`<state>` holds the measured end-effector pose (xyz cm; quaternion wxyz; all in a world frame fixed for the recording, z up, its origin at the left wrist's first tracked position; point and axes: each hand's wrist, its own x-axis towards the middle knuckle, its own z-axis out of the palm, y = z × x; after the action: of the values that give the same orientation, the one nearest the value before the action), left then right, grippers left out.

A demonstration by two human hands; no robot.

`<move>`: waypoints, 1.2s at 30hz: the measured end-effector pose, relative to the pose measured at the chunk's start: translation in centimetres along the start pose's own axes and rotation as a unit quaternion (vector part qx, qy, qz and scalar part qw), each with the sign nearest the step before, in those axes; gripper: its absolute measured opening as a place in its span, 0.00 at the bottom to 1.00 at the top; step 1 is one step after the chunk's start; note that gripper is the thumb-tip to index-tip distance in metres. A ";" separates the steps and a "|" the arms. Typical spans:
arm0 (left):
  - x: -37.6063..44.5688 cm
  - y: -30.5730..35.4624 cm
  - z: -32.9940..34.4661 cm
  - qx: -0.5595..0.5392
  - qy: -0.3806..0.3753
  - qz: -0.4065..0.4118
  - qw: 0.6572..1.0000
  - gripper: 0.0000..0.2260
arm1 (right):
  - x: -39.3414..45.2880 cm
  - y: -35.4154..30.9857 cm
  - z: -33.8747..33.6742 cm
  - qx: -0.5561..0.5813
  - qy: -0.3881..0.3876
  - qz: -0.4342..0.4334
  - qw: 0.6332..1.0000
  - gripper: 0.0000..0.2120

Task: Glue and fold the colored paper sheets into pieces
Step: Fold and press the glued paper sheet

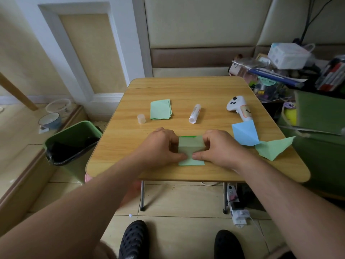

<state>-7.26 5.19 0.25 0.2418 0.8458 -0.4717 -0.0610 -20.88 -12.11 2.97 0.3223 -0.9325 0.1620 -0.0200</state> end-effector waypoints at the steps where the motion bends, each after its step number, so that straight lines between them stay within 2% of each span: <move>1: 0.0 -0.1 -0.2 -0.006 -0.004 0.002 1.000 0.11 | 0.0 0.2 -0.2 0.000 0.001 -0.002 1.000 0.16; 3: -0.1 -0.3 -0.7 -0.008 -0.016 0.008 1.000 0.12 | 0.1 0.5 -0.5 -0.016 0.001 -0.010 1.000 0.21; 5: -0.2 -0.5 -1.1 -0.010 -0.019 0.007 1.000 0.07 | 0.3 0.9 -0.7 -0.023 0.000 -0.016 1.000 0.19; 10: -0.2 -0.6 -1.1 -0.004 -0.012 0.004 1.000 0.06 | 0.4 0.9 -0.6 -0.016 0.012 -0.015 1.000 0.24; 14: 0.1 -0.1 -0.2 0.011 0.020 0.008 1.000 0.12 | 0.7 0.3 0.5 -0.010 0.011 -0.016 1.000 0.13; 16: 0.1 0.1 0.1 0.008 0.029 0.014 0.999 0.10 | 0.7 0.1 1.0 -0.015 0.011 -0.016 1.000 0.11; 22: 0.0 -0.3 -0.4 0.014 0.018 0.008 1.000 0.10 | 1.0 1.0 0.0 -0.019 0.012 -0.008 1.000 0.11; 26: -0.3 -0.8 -1.1 0.013 0.017 0.003 1.000 0.07 | 1.2 2.0 -0.2 -0.031 0.016 -0.009 0.999 0.07; 31: 0.0 -0.4 -0.3 0.010 0.028 0.020 0.999 0.08 | 1.3 1.5 0.4 -0.018 0.032 -0.016 0.999 0.10; 36: 0.3 0.2 0.6 0.014 0.041 0.034 0.998 0.20 | 1.4 1.0 1.3 -0.006 0.035 -0.027 0.999 0.08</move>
<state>-7.44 4.61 -0.14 0.2511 0.8342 -0.4908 -0.0117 -19.70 -12.50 1.24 0.3099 -0.9372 0.1481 -0.0606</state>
